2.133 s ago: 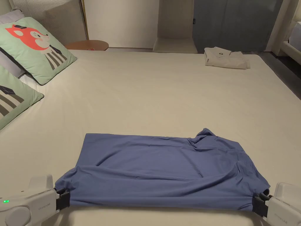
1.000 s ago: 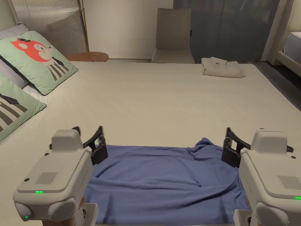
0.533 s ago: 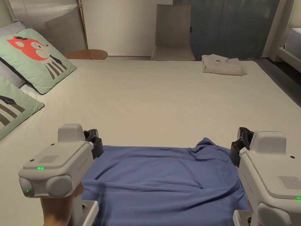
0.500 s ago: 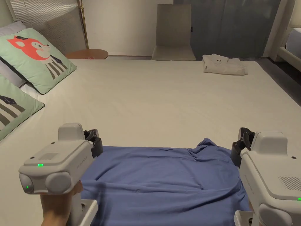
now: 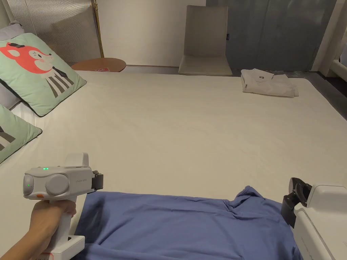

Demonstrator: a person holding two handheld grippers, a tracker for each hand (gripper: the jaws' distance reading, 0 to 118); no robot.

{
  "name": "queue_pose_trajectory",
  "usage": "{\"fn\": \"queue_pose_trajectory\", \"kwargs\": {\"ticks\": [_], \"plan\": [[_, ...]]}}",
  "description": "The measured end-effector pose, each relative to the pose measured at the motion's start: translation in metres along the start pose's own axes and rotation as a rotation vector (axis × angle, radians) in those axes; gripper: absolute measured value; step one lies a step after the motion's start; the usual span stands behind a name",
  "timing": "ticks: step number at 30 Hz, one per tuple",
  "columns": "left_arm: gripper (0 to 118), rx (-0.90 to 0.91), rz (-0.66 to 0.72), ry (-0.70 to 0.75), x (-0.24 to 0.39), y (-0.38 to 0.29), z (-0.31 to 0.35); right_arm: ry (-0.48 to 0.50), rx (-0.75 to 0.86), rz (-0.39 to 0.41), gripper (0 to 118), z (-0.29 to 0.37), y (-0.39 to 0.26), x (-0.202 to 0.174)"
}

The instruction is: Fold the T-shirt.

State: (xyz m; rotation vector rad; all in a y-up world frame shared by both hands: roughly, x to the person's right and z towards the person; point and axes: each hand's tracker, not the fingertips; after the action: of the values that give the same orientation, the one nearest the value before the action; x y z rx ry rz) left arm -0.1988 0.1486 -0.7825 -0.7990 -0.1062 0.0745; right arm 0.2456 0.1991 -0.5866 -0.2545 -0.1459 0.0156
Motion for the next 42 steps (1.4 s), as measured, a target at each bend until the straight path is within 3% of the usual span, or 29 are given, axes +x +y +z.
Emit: {"fn": "queue_pose_trajectory", "kwargs": {"ticks": [1, 2, 5, 6, 9, 10, 11, 13, 15, 16, 20, 24, 25, 27, 30, 31, 32, 38, 40, 42], "plan": [[4, -0.005, -0.004, 0.007, -0.003, 0.000, -0.012, -0.001, -0.008, 0.000, 0, -0.011, -0.007, 0.004], [20, -0.030, -0.018, 0.004, -0.006, 0.000, -0.021, -0.003, -0.017, 0.000, 0, -0.015, -0.009, 0.005], [84, -0.148, 0.037, 0.031, -0.012, -0.002, -0.050, -0.012, -0.039, 0.000, 0, -0.032, -0.018, 0.010], [88, -0.153, 0.042, 0.031, -0.015, -0.006, -0.056, -0.017, -0.044, 0.001, 0, -0.036, -0.021, 0.011], [86, -0.199, 0.011, 0.081, -0.011, -0.013, -0.069, -0.029, -0.062, 0.003, 0, -0.042, -0.025, 0.014], [79, -0.201, 0.001, 0.069, -0.011, -0.018, -0.068, -0.029, -0.068, 0.000, 0, -0.044, -0.027, 0.016], [65, -0.209, -0.010, 0.063, -0.009, -0.021, -0.070, -0.028, -0.073, -0.004, 0, -0.046, -0.029, 0.017], [52, -0.198, -0.049, 0.068, 0.000, -0.026, -0.069, -0.030, -0.081, -0.002, 0, -0.047, -0.033, 0.018], [10, -0.165, -0.085, 0.077, 0.004, -0.027, -0.064, -0.031, -0.091, -0.002, 0, -0.047, -0.036, 0.021], [1, -0.165, -0.099, 0.068, 0.009, -0.026, -0.062, -0.030, -0.096, -0.004, 0, -0.048, -0.037, 0.023], [1, -0.116, -0.191, 0.100, 0.020, -0.027, -0.051, -0.035, -0.135, -0.022, 0, -0.052, -0.035, 0.031], [1, -0.050, -0.192, 0.095, 0.018, -0.027, -0.024, -0.034, -0.263, -0.051, 1, -0.086, -0.035, 0.051], [1, -0.036, -0.189, 0.090, 0.016, -0.026, -0.018, -0.019, -0.318, -0.053, 6, -0.102, -0.036, 0.057], [1, -0.020, -0.188, 0.067, 0.012, -0.025, -0.006, 0.024, -0.439, -0.040, 38, -0.133, -0.038, 0.064], [1, 0.003, -0.184, 0.046, 0.013, -0.024, 0.009, 0.079, -0.515, -0.088, 85, -0.168, -0.042, 0.067], [1, 0.018, -0.178, 0.039, 0.012, -0.024, 0.014, 0.087, -0.566, -0.094, 96, -0.183, -0.046, 0.067], [1, 0.022, -0.175, 0.031, 0.012, -0.024, 0.017, 0.092, -0.600, -0.089, 99, -0.193, -0.049, 0.067], [1, 0.033, -0.164, 0.013, 0.011, -0.024, 0.023, 0.026, -0.672, -0.078, 91, -0.200, -0.065, 0.071], [1, 0.032, -0.158, 0.011, 0.010, -0.024, 0.023, 0.030, -0.690, -0.076, 71, -0.196, -0.067, 0.071], [1, 0.030, -0.153, 0.016, 0.011, -0.024, 0.023, 0.041, -0.707, -0.073, 33, -0.192, -0.068, 0.069]]}}
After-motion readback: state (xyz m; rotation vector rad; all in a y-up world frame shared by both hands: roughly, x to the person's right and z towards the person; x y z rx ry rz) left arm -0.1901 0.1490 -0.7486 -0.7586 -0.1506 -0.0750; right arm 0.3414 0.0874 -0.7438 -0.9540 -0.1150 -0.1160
